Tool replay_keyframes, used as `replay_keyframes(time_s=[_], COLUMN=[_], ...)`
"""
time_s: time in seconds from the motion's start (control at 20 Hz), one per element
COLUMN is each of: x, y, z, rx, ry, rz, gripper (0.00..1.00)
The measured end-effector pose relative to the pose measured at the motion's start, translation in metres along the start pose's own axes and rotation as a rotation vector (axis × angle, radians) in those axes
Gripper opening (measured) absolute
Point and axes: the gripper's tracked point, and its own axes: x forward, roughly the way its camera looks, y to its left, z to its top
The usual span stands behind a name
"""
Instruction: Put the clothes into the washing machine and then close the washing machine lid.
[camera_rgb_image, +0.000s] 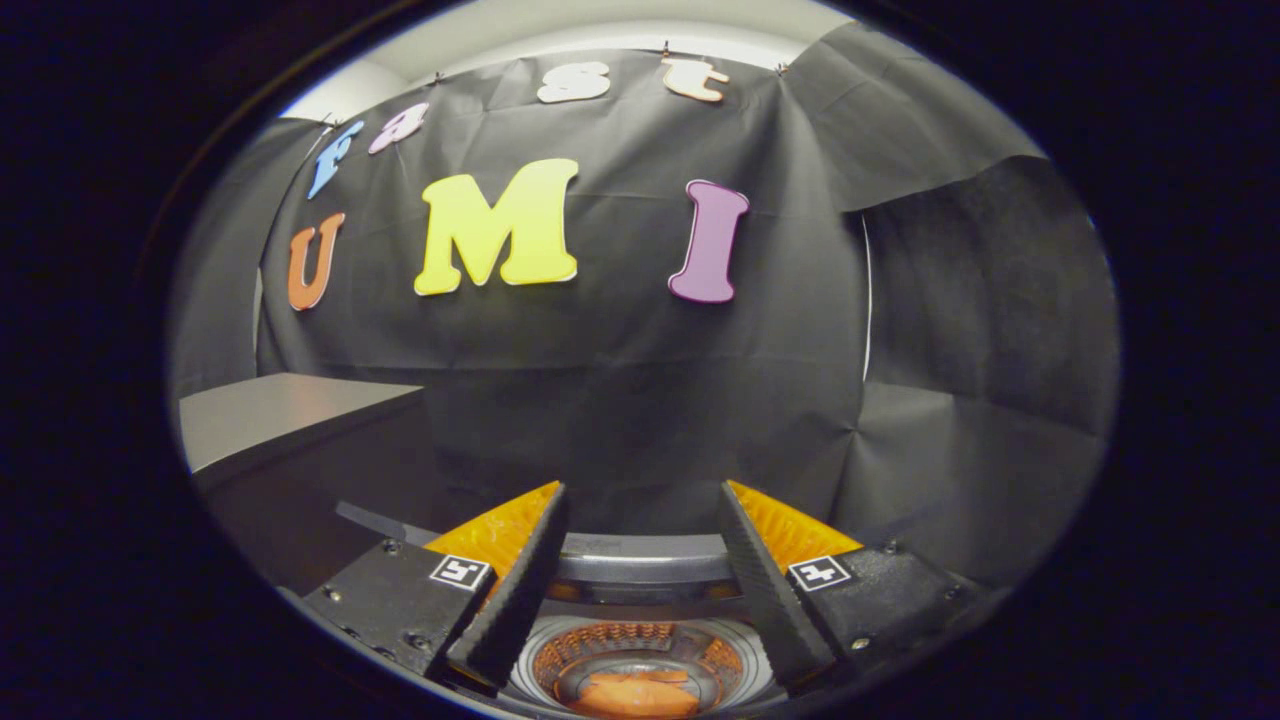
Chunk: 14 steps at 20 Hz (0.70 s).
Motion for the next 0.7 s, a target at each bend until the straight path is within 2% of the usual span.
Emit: replay_keyframes(time_s=[0.15, 0.35, 0.7], x=[-0.008, -0.012, -0.023], y=[0.002, 0.006, 0.011], z=[-0.011, -0.053, -0.07], rx=[-0.023, -0.023, -0.021], ry=[0.028, 0.169, 0.215], rz=[0.012, 0.044, 0.048], gripper=[0.94, 0.94, 0.94])
